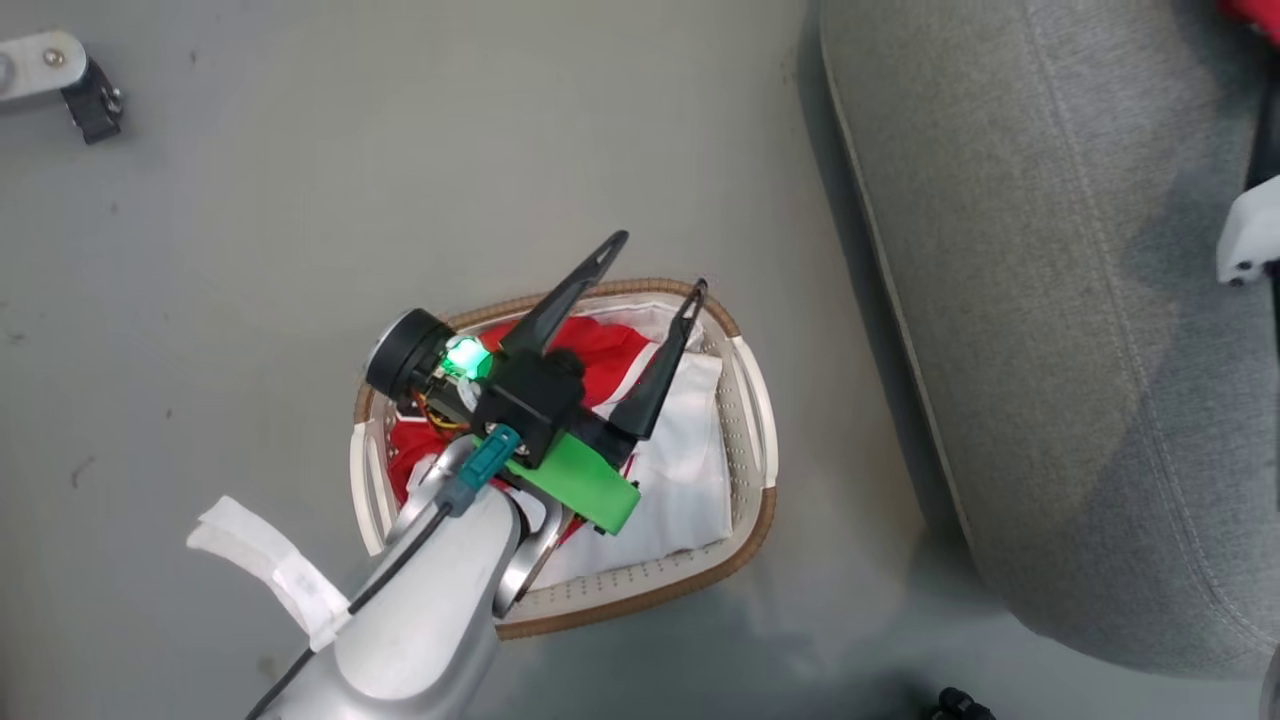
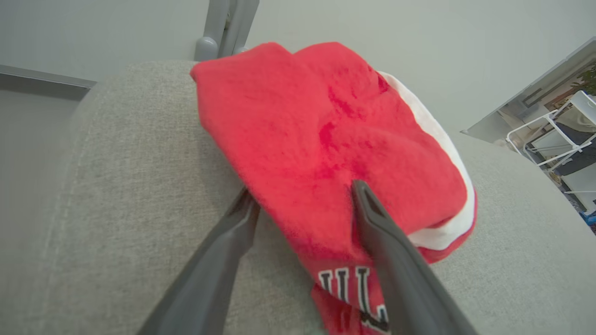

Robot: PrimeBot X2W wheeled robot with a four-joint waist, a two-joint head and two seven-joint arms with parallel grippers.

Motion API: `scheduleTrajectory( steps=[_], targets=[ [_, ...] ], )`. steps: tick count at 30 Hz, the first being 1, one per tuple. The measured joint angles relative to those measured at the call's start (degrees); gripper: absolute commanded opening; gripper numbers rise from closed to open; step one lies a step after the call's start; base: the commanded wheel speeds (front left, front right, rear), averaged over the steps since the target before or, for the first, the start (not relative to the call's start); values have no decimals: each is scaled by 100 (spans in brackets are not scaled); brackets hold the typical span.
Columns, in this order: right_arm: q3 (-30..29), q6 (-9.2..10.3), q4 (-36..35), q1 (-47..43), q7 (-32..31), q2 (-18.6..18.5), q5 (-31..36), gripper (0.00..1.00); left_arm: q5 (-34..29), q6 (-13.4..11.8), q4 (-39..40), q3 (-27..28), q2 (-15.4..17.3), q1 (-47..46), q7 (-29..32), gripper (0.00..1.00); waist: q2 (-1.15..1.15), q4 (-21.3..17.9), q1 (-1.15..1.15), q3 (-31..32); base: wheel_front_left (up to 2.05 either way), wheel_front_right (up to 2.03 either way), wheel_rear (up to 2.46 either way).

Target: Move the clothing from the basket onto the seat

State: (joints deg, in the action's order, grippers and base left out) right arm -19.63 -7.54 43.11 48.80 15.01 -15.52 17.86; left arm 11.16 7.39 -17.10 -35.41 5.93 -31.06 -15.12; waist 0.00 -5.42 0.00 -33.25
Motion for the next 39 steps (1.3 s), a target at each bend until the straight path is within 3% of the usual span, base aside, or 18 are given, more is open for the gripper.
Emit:
scheduleTrajectory(
  steps=[15,26,33,39],
  targets=[
    [1126,0,-727,-789,0,48,-928,100,231,-143,186,1339,-100,659,0,100,0,44,-1,1174,0,0,0],
    [1649,1,-1408,-1465,8,833,-1737,100,316,-255,254,2601,-203,1664,0,100,0,491,-1,2123,0,0,0],
    [1817,1,-1696,-2099,9,1180,-1940,100,288,-236,276,2988,-277,2189,0,100,0,802,-1,2506,0,0,0],
    [1986,1,-1892,-2875,8,1265,-2325,100,301,-234,286,3207,-296,2659,0,100,0,946,-1,2770,0,0,0]
  ],
)
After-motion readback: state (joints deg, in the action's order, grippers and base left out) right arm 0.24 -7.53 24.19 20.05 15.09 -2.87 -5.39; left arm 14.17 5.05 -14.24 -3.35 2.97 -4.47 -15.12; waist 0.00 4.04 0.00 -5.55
